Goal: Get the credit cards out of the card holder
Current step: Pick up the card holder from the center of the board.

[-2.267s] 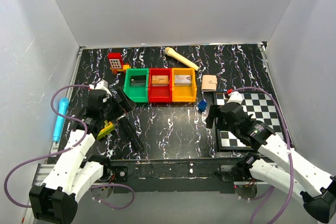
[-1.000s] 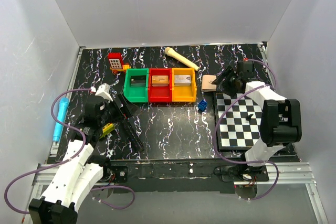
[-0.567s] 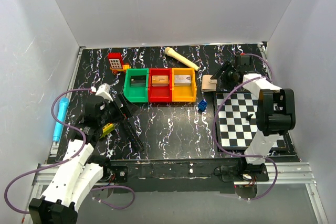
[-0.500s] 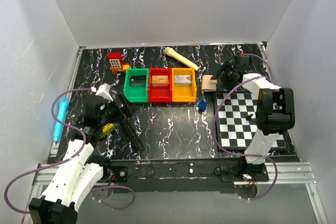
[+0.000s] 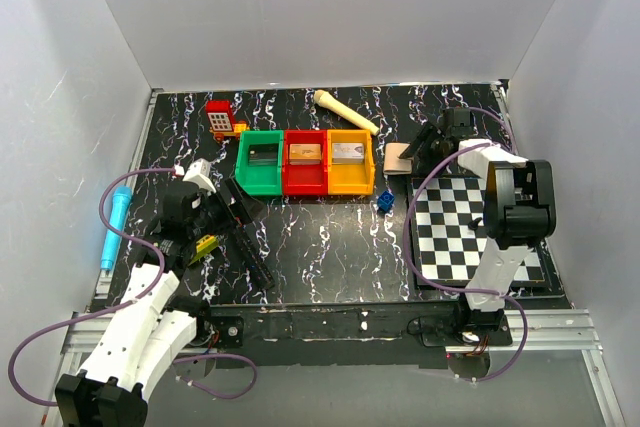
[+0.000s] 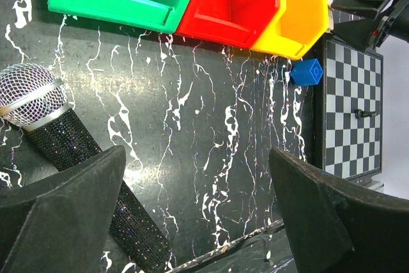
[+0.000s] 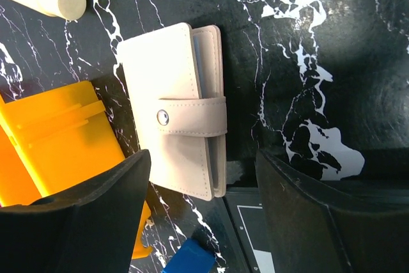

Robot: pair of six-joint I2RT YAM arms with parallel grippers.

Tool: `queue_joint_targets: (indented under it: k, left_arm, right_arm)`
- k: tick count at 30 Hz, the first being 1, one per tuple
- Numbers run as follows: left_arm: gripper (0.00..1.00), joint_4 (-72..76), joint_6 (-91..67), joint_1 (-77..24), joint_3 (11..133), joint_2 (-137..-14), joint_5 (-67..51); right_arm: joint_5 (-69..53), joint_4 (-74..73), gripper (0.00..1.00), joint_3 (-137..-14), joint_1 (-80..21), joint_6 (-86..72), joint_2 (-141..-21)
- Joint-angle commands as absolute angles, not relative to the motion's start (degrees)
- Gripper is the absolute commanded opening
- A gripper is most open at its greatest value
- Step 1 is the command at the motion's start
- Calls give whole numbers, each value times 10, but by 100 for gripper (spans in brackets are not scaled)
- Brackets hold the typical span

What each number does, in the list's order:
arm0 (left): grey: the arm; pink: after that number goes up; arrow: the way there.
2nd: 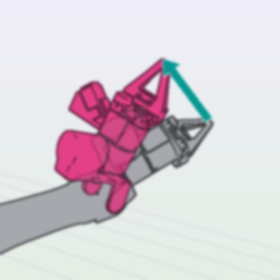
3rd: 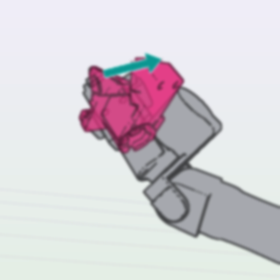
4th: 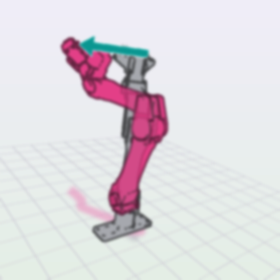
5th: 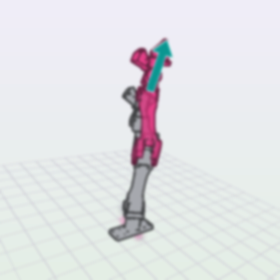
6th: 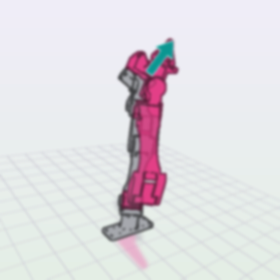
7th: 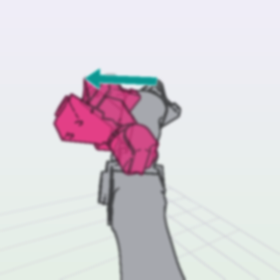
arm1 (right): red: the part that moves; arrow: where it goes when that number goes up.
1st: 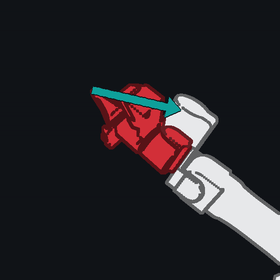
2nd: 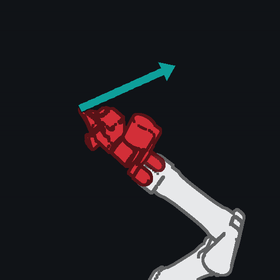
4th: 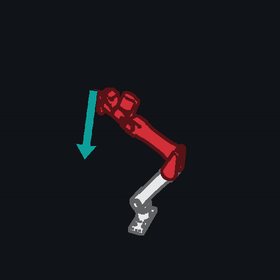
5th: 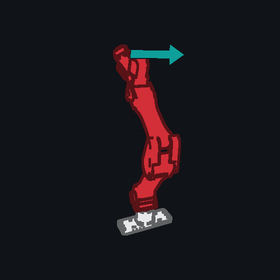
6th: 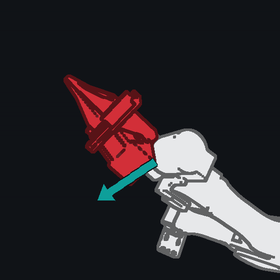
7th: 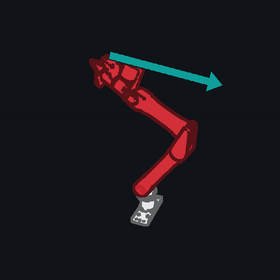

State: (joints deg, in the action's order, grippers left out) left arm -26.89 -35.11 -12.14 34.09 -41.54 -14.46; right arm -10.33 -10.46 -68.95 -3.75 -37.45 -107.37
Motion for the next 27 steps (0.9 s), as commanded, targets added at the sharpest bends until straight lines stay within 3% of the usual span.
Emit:
queue_joint_targets:
  k: [1, 20, 24, 27]
  left_arm:
    - [95, -265, -348, -123, 336, -412, -149]
    - [95, -267, -351, -123, 336, -409, -145]
    - [95, -267, -350, -123, 336, -410, -145]
    - [95, -268, -349, -123, 337, -410, -145]
  right_arm:
    - [-124, -121, 73, -725, -38, -350, -1094]
    - [-164, -163, 49, -775, -42, -328, -1121]
    - [-169, -193, 51, -801, -43, -317, -1136]
    - [-149, -223, 61, -818, -43, -320, -1140]
